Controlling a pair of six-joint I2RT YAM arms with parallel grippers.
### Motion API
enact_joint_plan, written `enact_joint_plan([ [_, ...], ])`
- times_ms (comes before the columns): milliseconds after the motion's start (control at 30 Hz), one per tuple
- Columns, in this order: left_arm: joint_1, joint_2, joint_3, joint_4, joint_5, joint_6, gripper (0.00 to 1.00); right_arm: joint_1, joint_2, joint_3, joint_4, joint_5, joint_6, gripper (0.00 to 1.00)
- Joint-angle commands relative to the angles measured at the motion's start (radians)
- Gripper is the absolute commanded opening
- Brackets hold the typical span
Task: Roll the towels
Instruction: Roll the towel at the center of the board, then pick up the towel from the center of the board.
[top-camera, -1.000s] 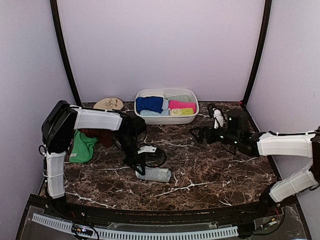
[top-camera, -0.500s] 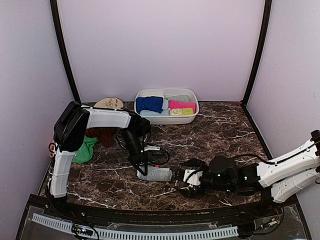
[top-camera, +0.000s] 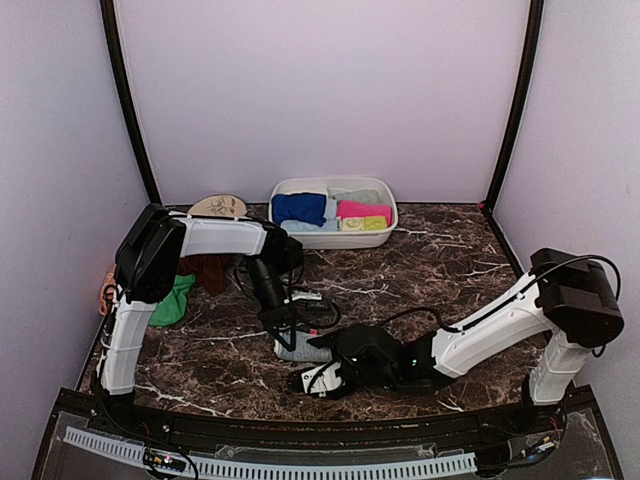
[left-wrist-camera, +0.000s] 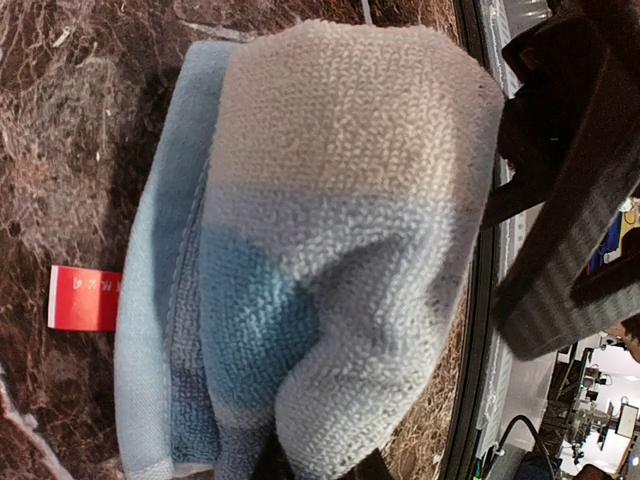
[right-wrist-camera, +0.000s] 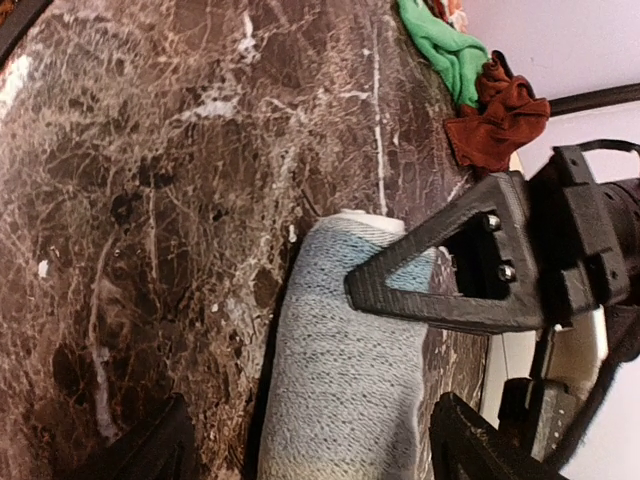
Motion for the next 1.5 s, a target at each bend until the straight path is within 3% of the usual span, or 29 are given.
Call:
enact_joint_plan([
  [0, -0.007, 0.098, -0.034, 0.036, -0.177, -0.005, 0.00, -0.020, 0.085, 0.083, -0.004, -0.001, -0.050, 0.79],
  [133, -0.005, 0.095, -0.036, 0.032, -0.173, 0.009, 0.05, -0.071, 0.144, 0.118, -0.052, -0.020, 0.019, 0.75],
  [233, 0.001, 0.083, -0.043, 0.041, -0.177, 0.002, 0.24, -0.111, 0.169, 0.135, -0.103, -0.060, 0.089, 0.71],
  [433, 0.026, 0.013, -0.068, 0.056, -0.177, 0.014, 0.43, -0.170, 0.211, 0.189, -0.266, -0.178, 0.230, 0.59],
  [500, 0.050, -0.023, -0.078, 0.083, -0.183, -0.003, 0.53, -0.178, 0.217, 0.199, -0.313, -0.211, 0.250, 0.56],
  [533, 0.067, -0.049, -0.086, 0.102, -0.182, -0.010, 0.73, -0.186, 0.219, 0.204, -0.333, -0.228, 0.268, 0.55],
  [567, 0.085, -0.079, -0.101, 0.133, -0.183, -0.023, 0.80, -0.195, 0.219, 0.213, -0.353, -0.246, 0.284, 0.53],
  [600, 0.108, -0.122, -0.125, 0.174, -0.188, -0.042, 0.98, -0.203, 0.218, 0.221, -0.372, -0.267, 0.300, 0.50],
  [733, 0.194, -0.323, -0.254, 0.353, -0.220, -0.109, 0.99, -0.219, 0.226, 0.250, -0.435, -0.310, 0.330, 0.50],
  [933, 0.310, -0.596, -0.393, 0.545, -0.376, -0.191, 0.99, -0.226, 0.278, 0.318, -0.534, -0.374, 0.372, 0.51],
  [1100, 0.464, -0.690, -0.403, 0.543, -0.334, -0.191, 0.99, -0.255, 0.329, 0.394, -0.628, -0.437, 0.435, 0.20],
  [1233, 0.513, -0.739, -0.452, 0.550, -0.343, -0.158, 0.99, -0.300, 0.335, 0.469, -0.669, -0.490, 0.512, 0.00],
  [1467, 0.526, -0.789, -0.501, 0.568, -0.320, -0.150, 0.99, -0.383, 0.291, 0.510, -0.687, -0.568, 0.581, 0.00],
])
